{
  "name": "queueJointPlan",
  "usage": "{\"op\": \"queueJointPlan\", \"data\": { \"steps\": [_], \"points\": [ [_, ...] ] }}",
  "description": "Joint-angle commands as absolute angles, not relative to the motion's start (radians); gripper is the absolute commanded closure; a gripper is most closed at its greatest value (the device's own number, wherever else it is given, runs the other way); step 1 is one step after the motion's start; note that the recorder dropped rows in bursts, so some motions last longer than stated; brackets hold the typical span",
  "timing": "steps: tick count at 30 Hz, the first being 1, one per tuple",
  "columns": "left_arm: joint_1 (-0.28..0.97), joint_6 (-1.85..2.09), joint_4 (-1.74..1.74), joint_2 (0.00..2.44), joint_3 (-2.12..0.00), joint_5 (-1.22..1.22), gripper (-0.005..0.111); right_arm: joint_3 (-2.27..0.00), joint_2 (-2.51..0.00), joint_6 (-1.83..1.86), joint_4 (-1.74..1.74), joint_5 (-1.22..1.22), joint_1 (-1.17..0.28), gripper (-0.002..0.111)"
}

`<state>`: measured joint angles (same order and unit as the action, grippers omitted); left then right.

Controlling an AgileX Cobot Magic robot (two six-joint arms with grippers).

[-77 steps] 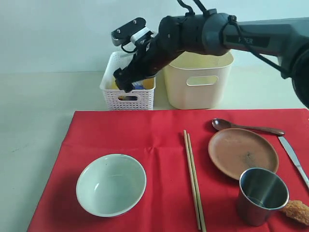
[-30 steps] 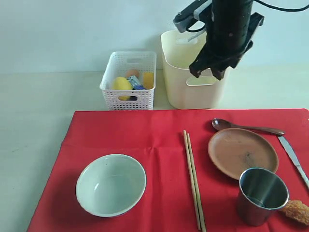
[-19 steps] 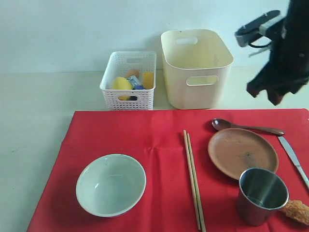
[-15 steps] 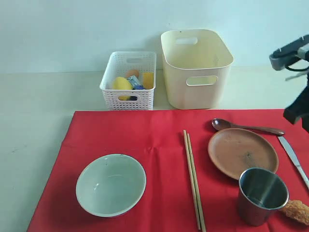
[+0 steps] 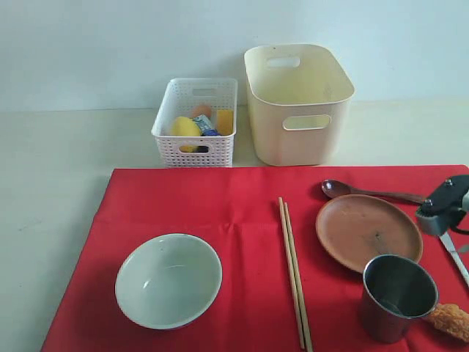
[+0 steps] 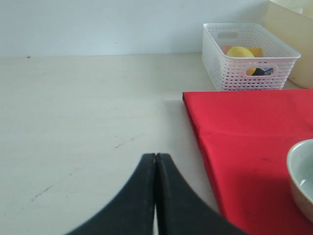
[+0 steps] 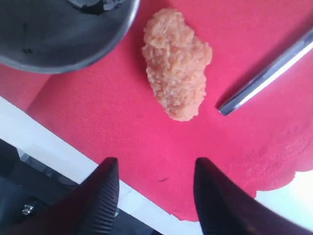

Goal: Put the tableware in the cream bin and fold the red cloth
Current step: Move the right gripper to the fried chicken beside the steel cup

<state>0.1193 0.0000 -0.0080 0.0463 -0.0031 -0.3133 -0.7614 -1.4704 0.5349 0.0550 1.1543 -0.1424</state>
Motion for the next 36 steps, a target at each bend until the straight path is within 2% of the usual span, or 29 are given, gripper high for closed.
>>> {"op": "queueJointPlan", "data": {
  "steps": [1,3,6,17,23,26,30,33,35,36],
  "points": [
    [0.115,-0.005,-0.014,0.042,0.000,-0.308,0.107,-0.686,-1.433,0.632,0.036,1.058,-0.139,0.050],
    [0.115,-0.005,-0.014,0.042,0.000,-0.308,0.107,-0.661,-1.414,0.666,0.018,1.019,-0.139,0.040],
    [0.115,-0.005,-0.014,0.042,0.000,-0.308,0.107,-0.629,-1.383,0.712,0.000,0.940,-0.139,0.032],
    [0.115,-0.005,-0.014,0.042,0.000,-0.308,0.107,-0.506,-1.375,0.869,0.000,0.619,-0.139,0.033],
    [0.115,-0.005,-0.014,0.042,0.000,-0.308,0.107,-0.506,-1.381,0.865,0.000,0.597,-0.139,0.033],
    [0.115,-0.005,-0.014,0.042,0.000,-0.308,0.107,-0.506,-1.436,0.861,-0.005,0.599,-0.139,0.038],
    [0.115,-0.005,-0.014,0.042,0.000,-0.308,0.107,-0.506,-1.516,0.860,-0.007,0.596,-0.139,0.038],
    [0.115,-0.005,-0.014,0.042,0.000,-0.308,0.107,-0.506,-1.546,0.860,-0.007,0.564,-0.139,0.047],
    [0.115,-0.005,-0.014,0.042,0.000,-0.308,0.107,-0.506,-1.550,0.860,-0.007,0.559,-0.139,0.070],
    [0.115,-0.005,-0.014,0.042,0.000,-0.308,0.107,-0.506,-1.550,0.860,-0.007,0.559,-0.139,0.077]
  ]
}}
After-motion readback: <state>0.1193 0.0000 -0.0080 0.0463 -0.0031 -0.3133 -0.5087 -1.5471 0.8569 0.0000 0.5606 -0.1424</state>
